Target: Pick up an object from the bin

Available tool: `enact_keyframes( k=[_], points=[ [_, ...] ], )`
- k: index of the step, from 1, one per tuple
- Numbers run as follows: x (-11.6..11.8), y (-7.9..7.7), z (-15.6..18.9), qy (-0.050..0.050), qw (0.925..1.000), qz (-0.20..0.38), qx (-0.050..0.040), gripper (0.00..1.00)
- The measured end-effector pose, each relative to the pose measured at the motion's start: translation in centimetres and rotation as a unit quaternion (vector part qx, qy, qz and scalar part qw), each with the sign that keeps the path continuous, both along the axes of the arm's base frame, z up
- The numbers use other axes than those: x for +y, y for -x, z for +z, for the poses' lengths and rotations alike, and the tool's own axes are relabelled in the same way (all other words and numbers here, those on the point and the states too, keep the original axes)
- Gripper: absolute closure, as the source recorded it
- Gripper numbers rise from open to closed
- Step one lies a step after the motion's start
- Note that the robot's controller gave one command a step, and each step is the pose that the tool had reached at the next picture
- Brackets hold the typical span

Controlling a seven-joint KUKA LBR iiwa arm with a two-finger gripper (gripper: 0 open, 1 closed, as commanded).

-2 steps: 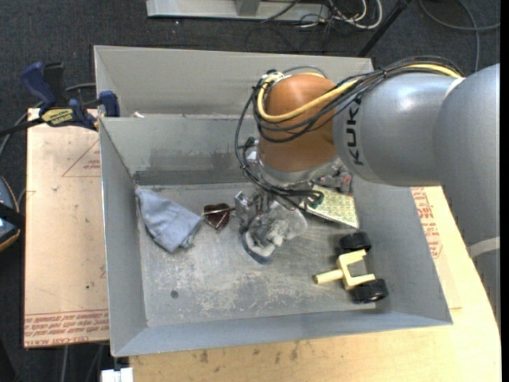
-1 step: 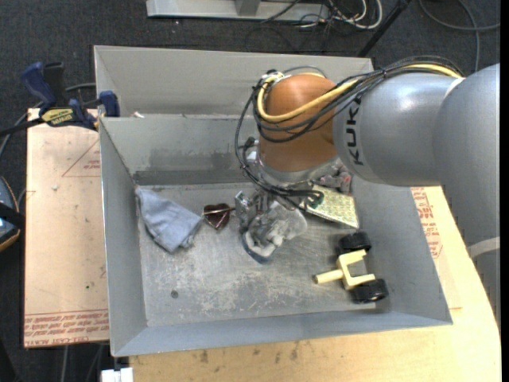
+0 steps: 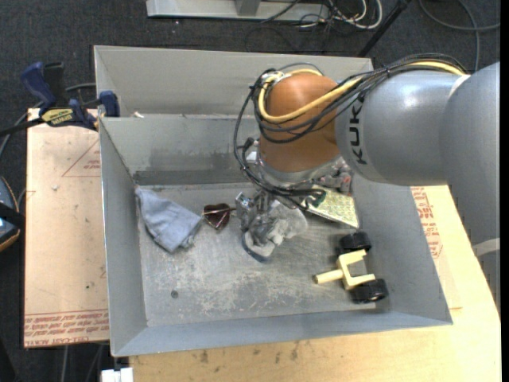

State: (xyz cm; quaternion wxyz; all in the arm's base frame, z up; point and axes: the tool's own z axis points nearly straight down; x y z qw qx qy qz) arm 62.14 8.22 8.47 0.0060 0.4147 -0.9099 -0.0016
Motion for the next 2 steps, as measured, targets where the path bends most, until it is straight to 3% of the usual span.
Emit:
enact_keyframes(
  k=[1, 2],
  points=[
    [1.8, -0.1, 5.5, -0.002, 0.9995, 0.030, -0.0043, 1.00],
    [0.4, -1.6, 11.5, -0.003, 0.9999, 0.015, -0.0070, 1.00]
  ],
)
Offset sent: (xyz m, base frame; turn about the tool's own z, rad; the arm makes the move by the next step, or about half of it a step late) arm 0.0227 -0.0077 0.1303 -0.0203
